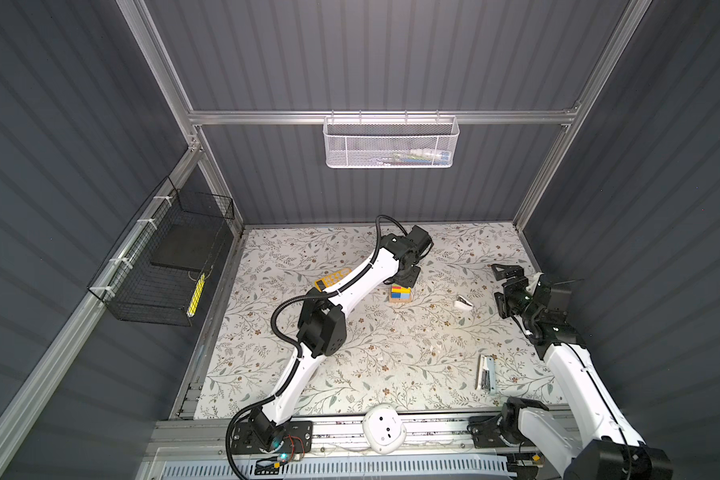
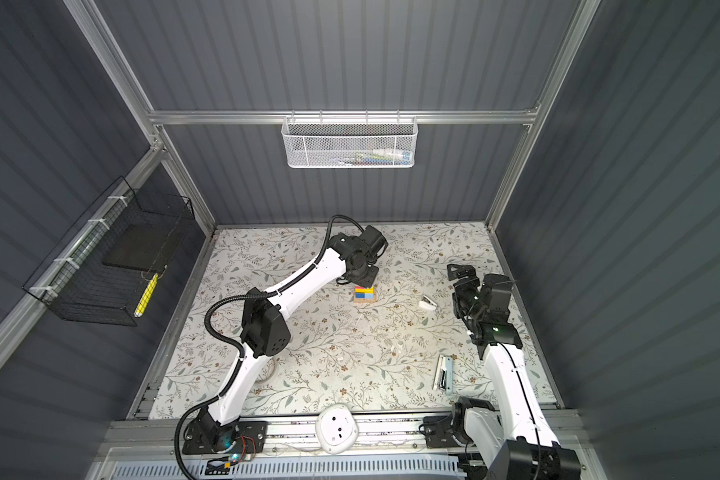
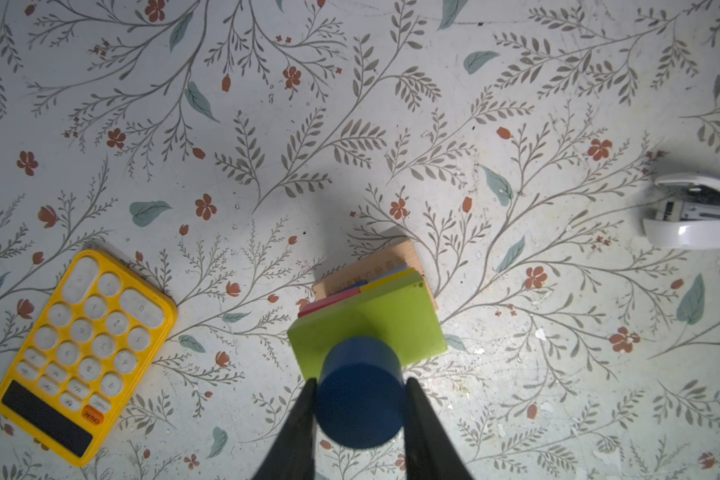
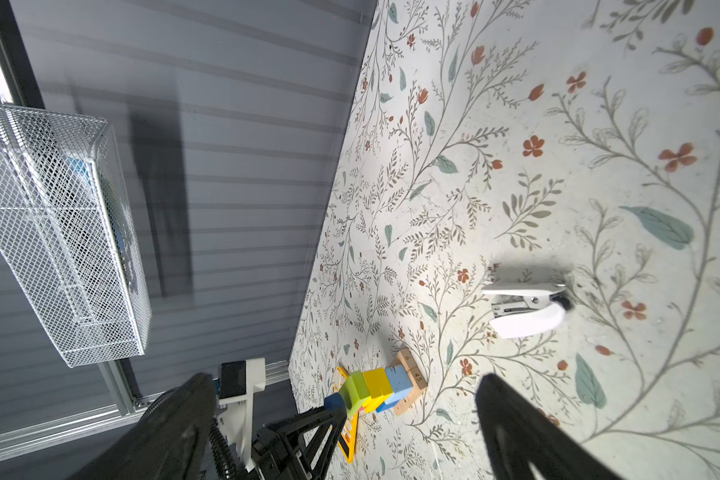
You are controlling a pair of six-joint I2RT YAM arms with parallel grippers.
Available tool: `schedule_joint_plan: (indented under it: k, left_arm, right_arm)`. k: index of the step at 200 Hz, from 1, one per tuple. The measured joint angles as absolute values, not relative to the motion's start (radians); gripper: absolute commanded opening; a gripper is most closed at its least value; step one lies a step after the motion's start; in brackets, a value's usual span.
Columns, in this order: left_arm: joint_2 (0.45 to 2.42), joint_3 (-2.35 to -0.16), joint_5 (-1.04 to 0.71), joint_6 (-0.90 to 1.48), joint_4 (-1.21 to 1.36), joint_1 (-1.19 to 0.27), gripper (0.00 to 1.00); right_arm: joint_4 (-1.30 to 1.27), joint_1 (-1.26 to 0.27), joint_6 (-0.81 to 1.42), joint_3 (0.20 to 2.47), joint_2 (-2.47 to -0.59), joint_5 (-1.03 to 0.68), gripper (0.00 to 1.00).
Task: Build the wood block tower
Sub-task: 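Lower the blue cylinder onto the lime-green block with the left gripper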
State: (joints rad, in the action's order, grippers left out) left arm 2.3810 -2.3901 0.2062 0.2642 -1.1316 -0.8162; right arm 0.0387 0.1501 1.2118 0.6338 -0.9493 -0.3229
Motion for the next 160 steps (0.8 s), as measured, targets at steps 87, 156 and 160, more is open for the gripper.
schedule_joint_plan:
  k: [87,156,160]
  left_arm:
    - [2.381,-2.390,0.207,0.265,-1.115,-0.816,0.27]
    - [2.384,-2.390,0.206,0.265,-1.113,-0.814,0.27]
    - [2.385,-2.390,0.207,0.265,-1.112,-0.814,0.27]
  right_arm:
    - [0.022,0.150,1.212,0.634,-0.958,-0.356,0.99]
    - [0.022,0.155,1.212,0.634,-0.958,-0.360,0.99]
    - [0.022,0.155,1.212,0.634,-0.958,-0.360,0.99]
